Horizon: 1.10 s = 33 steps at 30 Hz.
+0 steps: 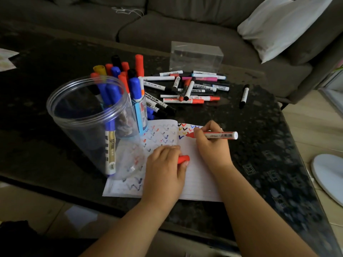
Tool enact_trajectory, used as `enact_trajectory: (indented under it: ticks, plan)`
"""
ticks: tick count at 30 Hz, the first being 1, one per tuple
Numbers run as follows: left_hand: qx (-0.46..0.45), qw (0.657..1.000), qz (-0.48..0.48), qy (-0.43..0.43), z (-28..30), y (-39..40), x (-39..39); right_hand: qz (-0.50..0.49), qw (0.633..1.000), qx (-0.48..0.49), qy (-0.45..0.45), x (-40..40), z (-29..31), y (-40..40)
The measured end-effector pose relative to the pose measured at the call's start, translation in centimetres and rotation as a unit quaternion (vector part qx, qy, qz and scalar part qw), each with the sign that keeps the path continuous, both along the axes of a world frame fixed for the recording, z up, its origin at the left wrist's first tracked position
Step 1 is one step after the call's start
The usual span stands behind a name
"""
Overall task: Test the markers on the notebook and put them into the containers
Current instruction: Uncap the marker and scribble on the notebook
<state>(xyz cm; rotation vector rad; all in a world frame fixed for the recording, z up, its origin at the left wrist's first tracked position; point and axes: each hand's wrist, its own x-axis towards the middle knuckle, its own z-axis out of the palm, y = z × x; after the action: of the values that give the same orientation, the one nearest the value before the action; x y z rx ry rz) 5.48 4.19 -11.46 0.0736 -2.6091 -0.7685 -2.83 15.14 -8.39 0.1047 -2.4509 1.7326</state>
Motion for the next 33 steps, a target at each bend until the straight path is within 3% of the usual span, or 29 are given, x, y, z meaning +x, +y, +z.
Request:
enact_trajectory:
  ticks: [11, 15, 22, 27, 29, 33]
  plan:
    - [0.009, 1.0, 0.004, 0.007, 0.0, 0.0, 0.1, 0.028, 0.998, 0.045, -0.013, -0.2, 0.1, -0.3]
    - [0.005, 1.0, 0.007, 0.013, 0.1, 0.1, 0.2, 0.032, 0.999, 0.021, -0.031, -0.3, -0.1, -0.1]
    - [-0.002, 1.0, 0.01, 0.018, 0.1, 0.2, 0.2, 0.008, 1.0, 0.029, 0.0, -0.3, -0.1, -0.3]
    - [0.013, 1.0, 0.011, 0.016, 0.3, 0.2, 0.4, -0.018, 0.999, -0.013, -0.027, -0.6, -0.6, 0.4]
    - [0.016, 1.0, 0.015, 0.015, 0.4, 0.3, 0.3, -0.034, 0.995, -0.073, -0.052, -0.6, -0.6, 0.8]
    - [0.05, 0.998, 0.012, -0.03, 1.3, 0.4, 0.5, -0.039, 0.985, -0.124, -0.116, -0.5, 0.1, 0.9]
